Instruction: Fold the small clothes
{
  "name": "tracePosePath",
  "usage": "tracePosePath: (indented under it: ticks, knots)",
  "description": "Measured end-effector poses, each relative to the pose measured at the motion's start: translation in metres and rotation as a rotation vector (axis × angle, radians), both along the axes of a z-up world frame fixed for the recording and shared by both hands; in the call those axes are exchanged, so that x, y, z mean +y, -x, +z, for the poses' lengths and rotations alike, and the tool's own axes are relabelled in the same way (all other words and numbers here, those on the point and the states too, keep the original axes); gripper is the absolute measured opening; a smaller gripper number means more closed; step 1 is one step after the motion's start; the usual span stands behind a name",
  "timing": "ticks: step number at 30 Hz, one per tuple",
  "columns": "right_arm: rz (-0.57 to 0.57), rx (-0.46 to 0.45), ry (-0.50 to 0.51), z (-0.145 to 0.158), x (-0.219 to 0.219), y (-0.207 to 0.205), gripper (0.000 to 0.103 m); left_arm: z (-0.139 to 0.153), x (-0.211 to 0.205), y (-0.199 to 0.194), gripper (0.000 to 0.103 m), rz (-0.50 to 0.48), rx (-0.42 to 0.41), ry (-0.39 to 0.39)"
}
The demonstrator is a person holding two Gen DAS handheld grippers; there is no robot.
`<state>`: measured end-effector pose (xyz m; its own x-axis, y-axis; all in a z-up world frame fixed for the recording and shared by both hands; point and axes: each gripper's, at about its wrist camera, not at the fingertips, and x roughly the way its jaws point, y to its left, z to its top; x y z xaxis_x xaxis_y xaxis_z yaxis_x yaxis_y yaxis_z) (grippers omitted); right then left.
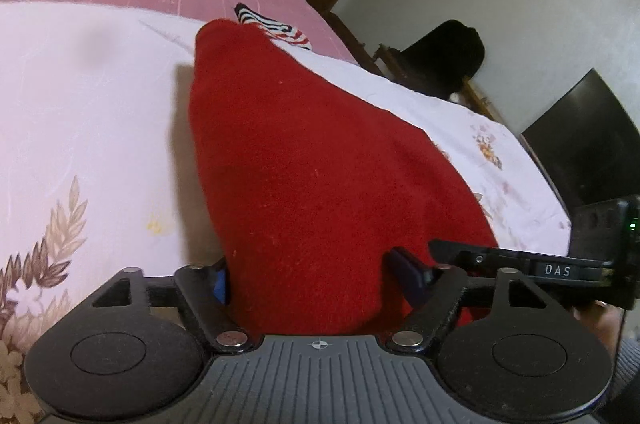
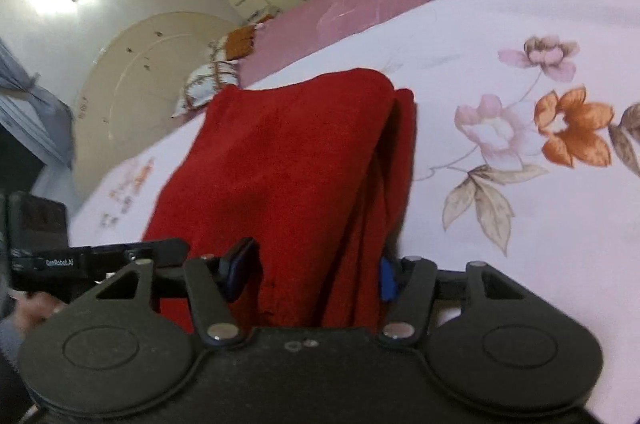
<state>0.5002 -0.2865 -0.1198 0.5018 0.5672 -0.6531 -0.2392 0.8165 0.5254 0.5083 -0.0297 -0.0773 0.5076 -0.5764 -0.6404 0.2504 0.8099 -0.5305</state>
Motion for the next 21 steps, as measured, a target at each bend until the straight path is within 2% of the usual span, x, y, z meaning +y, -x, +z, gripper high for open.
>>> tracePosePath:
  ticks: [2,5,10,21]
  knots:
    - [-0.014,-0.019,0.015,0.003,0.003,0.005,0.043,-0.001,0.002,-0.001,0.064,0.012,0.000,0.027]
    - [-0.015,-0.074,0.091,0.012,0.015,0.016,0.038,0.000,0.010,0.003,0.054,0.024,-0.004,0.062]
    - [-0.013,-0.162,0.228,0.028,0.036,0.029,0.035,0.014,0.009,0.010,0.049,0.019,-0.034,0.043]
    - [-0.005,-0.220,0.215,0.072,0.050,0.051,0.035,0.070,0.033,0.040,0.049,0.007,-0.114,0.041]
